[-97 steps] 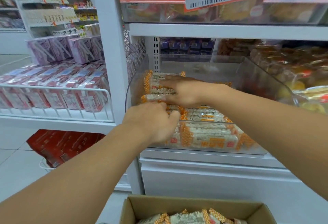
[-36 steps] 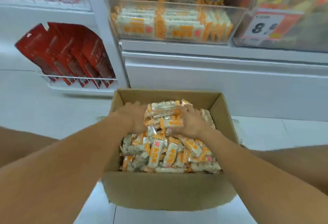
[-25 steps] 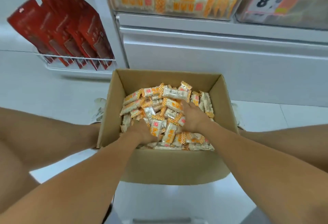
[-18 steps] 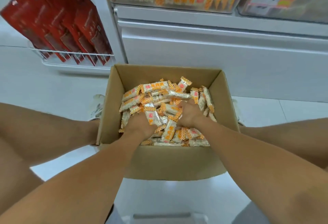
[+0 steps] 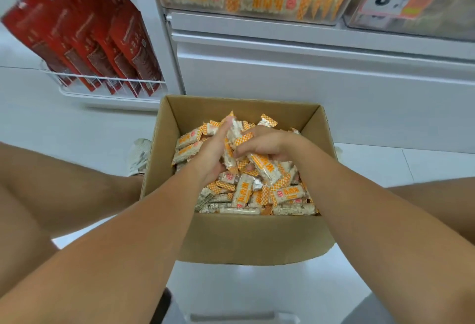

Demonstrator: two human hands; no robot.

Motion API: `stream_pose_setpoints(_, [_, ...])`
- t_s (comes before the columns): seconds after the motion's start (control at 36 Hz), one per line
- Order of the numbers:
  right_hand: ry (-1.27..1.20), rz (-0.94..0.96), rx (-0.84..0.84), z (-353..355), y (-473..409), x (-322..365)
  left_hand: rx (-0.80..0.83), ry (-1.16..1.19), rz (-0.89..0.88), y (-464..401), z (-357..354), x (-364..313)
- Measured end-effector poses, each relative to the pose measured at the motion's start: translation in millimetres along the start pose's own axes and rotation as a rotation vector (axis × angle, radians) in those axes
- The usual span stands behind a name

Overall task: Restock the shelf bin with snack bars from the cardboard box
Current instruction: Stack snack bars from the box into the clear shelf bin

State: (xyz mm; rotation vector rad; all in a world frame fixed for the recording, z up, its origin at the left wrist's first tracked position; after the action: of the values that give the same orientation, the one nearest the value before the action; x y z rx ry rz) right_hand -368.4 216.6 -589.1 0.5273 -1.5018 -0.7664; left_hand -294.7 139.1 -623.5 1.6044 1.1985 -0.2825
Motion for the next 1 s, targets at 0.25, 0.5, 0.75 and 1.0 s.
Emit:
stream_pose_setpoints(0.25, [-0.467,0.174,-0.403,58.2,27.4,-6.3,-0.122,-0.073,-0.024,-12.3,24.3,15.6])
stream_pose_setpoints(0.5, [-0.600,0.160,-0.423,34.1,6.1,-5.5,-0.027,-0.053,0.048,-7.4,-5.3,11.7])
stream_pose_setpoints(0.75, [-0.754,0.107,-0.408,27.7,-9.3,-20.7,-0.086,0.034,0.124,-9.6,9.3,24.9])
stream_pose_setpoints(1.0, [-0.473,0.147,-0.703,36.7,-27.1,-17.2,0.155,0.054,0.165,-0.4,-23.1,18.9])
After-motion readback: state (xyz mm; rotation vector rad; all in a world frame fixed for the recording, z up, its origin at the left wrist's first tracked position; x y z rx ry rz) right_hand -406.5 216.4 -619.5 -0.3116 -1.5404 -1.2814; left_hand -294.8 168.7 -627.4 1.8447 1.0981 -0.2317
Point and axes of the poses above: each hand's wrist, its own y-axis away from the middle knuckle, its own z-axis out of the back of the hand, x = y × z, the point moved 9 cm from there along -y, towards the middle knuckle, and after that the axes turned 14 degrees about x, right-handed, at the moved point
